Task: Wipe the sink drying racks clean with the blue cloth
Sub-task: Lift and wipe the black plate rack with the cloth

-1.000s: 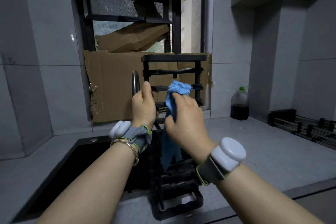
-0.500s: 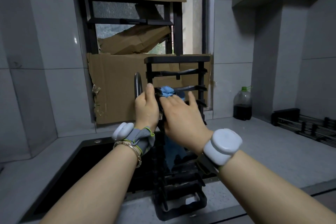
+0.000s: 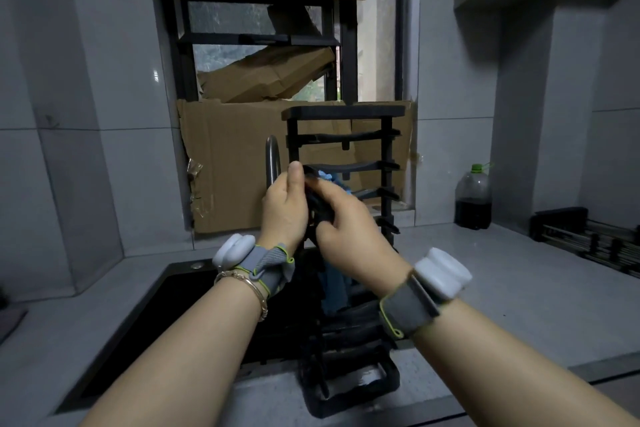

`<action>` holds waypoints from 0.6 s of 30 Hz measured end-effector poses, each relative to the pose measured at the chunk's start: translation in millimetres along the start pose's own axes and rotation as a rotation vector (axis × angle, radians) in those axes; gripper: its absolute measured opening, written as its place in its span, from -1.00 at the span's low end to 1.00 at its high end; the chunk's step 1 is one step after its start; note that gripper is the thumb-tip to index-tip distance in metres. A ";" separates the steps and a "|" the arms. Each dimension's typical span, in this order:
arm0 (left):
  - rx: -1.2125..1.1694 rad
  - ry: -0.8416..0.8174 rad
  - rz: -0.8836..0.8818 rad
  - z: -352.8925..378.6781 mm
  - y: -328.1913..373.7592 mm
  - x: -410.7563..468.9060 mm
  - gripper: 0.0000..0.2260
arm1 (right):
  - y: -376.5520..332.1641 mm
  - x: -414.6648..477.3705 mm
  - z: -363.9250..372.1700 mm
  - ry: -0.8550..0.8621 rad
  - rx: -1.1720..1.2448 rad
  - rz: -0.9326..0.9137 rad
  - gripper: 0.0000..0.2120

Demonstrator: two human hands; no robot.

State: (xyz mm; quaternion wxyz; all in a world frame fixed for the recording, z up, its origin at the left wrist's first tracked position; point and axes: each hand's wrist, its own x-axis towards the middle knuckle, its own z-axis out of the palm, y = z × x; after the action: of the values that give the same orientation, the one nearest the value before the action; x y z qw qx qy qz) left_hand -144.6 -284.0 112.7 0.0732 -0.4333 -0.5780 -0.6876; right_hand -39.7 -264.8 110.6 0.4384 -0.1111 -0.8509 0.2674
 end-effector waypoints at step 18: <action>0.062 -0.080 -0.015 -4.8 -0.7 -15.1 -0.57 | 6.4 -4.1 -30.7 -0.107 -0.913 -0.083 -0.40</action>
State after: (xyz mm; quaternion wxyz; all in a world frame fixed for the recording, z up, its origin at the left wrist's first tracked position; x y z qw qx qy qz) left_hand -138.3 -294.0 102.1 0.0585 -0.4536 -0.6047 -0.6521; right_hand -12.8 -250.2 118.8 0.3103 -0.2447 -0.9067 -0.1472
